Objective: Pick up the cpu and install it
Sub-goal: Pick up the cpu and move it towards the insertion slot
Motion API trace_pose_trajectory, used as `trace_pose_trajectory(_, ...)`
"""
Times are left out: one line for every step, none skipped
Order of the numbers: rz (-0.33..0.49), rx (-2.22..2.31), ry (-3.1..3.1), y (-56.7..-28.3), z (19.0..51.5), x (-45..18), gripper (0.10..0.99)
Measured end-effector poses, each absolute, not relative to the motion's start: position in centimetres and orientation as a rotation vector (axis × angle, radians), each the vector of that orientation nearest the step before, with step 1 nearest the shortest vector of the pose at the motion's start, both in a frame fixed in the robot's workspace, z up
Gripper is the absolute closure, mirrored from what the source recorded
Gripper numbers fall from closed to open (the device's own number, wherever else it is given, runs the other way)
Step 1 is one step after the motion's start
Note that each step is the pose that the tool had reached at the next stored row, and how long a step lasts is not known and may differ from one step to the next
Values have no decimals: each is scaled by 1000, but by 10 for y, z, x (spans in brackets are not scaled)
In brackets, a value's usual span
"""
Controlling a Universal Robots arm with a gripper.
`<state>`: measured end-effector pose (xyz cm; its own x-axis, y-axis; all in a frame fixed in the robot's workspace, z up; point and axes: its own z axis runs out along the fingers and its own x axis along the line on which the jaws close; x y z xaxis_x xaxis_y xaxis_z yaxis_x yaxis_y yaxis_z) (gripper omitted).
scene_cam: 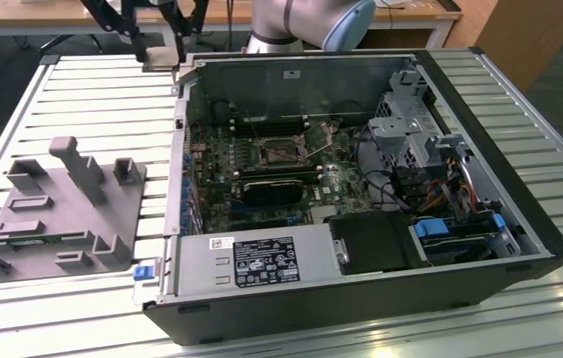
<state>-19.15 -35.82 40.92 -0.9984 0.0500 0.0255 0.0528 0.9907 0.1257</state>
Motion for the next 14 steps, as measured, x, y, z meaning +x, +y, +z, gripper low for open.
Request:
trace_pose_trajectory(-197, -80, -3112, -358, 409, -189, 549)
trace_pose_trajectory(-197, -80, -3112, -358, 409, -186, 549)
trace_pose_trajectory(-197, -80, -3112, -358, 409, -183, 549)
trace_pose_trajectory(-197, -80, -3112, -357, 409, -181, 549)
trace_pose_trajectory(-197, -80, -3112, -357, 408, -178, 549)
trace_pose_trajectory(-197, -80, -3112, -357, 408, -176, 549)
trace_pose_trajectory(-197, -80, -3112, -357, 408, -174, 549)
trace_pose_trajectory(-197, -80, -3112, -357, 407, -171, 549)
trace_pose_trajectory(-197, -80, -3112, -357, 407, -169, 549)
trace_pose_trajectory(-197, -80, -3112, -357, 407, -165, 549)
trace_pose_trajectory(-197, -80, -3112, -357, 406, -163, 549)
trace_pose_trajectory(-197, -80, -3112, -357, 406, -160, 549)
trace_pose_trajectory(-197, -80, -3112, -357, 406, -158, 549)
trace_pose_trajectory(-197, -80, -3112, -357, 406, -156, 549)
